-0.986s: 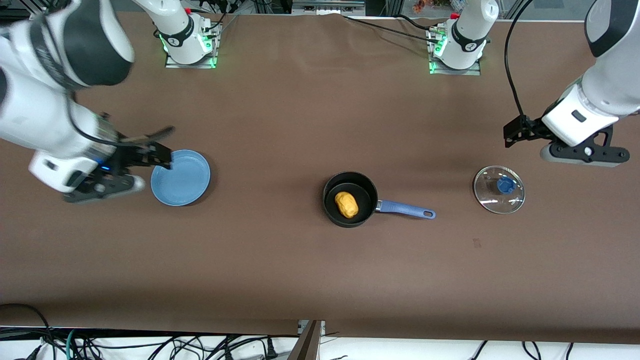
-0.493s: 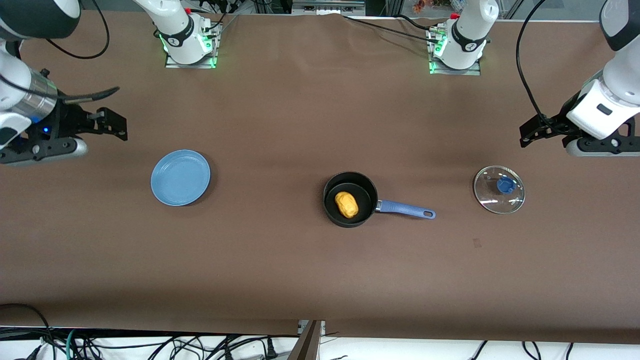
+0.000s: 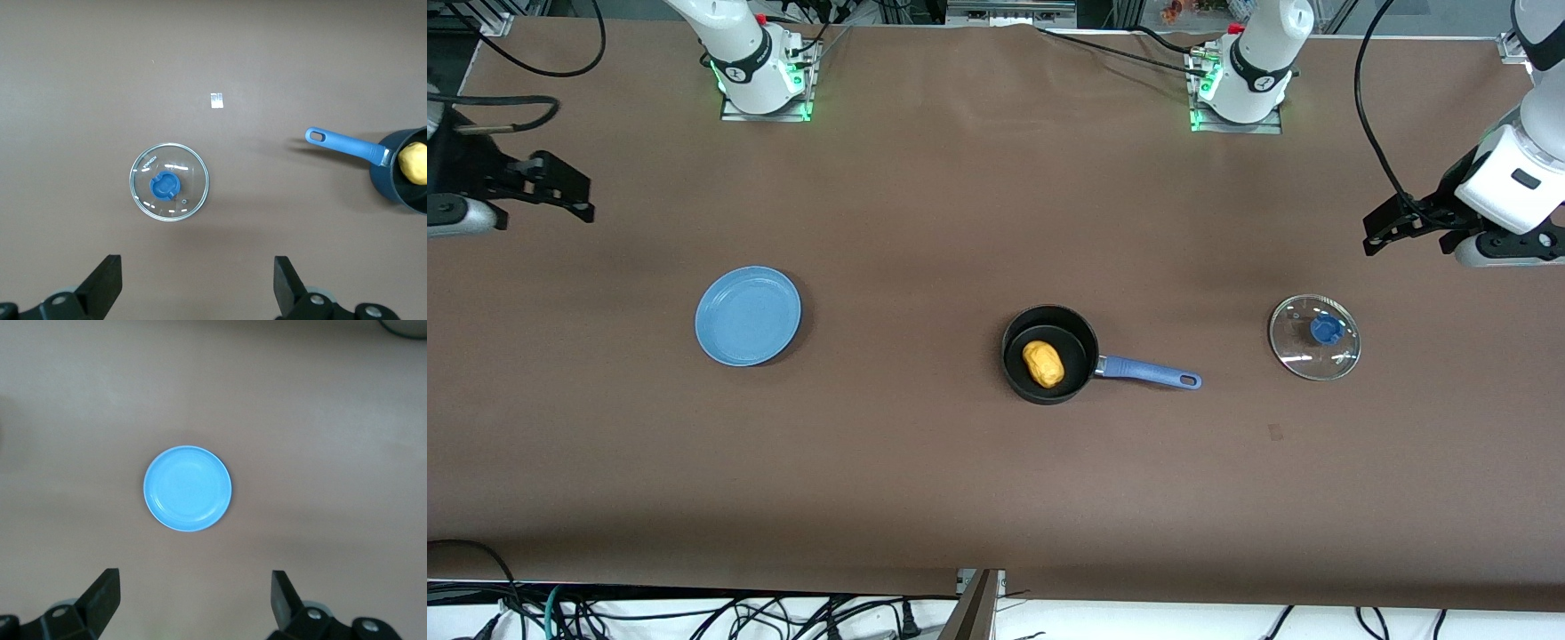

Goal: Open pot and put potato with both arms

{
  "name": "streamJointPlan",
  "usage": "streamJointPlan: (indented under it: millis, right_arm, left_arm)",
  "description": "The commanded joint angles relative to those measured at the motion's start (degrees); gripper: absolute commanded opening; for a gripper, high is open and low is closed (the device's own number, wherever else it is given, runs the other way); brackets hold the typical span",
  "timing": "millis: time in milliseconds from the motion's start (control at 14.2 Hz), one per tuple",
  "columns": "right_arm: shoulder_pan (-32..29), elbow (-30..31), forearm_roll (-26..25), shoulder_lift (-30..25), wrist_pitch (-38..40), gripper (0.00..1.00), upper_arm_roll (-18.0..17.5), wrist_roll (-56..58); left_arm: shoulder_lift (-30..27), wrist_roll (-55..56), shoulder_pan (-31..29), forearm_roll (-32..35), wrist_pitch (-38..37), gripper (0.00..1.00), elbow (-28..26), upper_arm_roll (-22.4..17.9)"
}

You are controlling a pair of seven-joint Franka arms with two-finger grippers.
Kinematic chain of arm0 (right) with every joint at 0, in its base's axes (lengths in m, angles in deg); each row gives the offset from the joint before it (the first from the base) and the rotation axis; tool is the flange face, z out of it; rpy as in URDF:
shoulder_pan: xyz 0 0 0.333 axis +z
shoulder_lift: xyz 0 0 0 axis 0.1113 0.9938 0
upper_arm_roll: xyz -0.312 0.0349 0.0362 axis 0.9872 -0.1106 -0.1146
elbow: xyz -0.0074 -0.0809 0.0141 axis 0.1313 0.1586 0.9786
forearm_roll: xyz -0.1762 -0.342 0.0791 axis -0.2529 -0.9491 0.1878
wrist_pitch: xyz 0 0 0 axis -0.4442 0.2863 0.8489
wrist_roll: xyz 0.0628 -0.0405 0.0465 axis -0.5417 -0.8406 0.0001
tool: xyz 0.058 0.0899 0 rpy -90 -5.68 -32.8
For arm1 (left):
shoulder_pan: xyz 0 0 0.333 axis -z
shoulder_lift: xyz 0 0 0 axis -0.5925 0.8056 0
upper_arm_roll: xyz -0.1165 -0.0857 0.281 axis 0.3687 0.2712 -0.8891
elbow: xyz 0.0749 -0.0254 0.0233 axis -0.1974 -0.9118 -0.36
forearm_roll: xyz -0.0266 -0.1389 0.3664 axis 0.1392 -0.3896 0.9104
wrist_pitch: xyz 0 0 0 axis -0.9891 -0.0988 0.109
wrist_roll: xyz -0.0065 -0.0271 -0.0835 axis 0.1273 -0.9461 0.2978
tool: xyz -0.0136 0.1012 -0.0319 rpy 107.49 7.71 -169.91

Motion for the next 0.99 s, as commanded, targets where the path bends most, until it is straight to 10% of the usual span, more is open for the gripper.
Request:
streamJointPlan:
  millis: [0,915]
  right_arm:
    - [-0.18,1.85,0.07,-1.05,0.94,1.0,-0.01,0.76]
    - [-0.18,0.62,-0.1,1.06,1.03,1.0,0.61,1.46]
  left_arm:
    - [1.95,0.78,-0.54,-1.1,-1.28,1.0,4.67,-0.63]
    - [2.22,2.01,-0.8,-1.45,-3.39,1.0,5.29,-0.1]
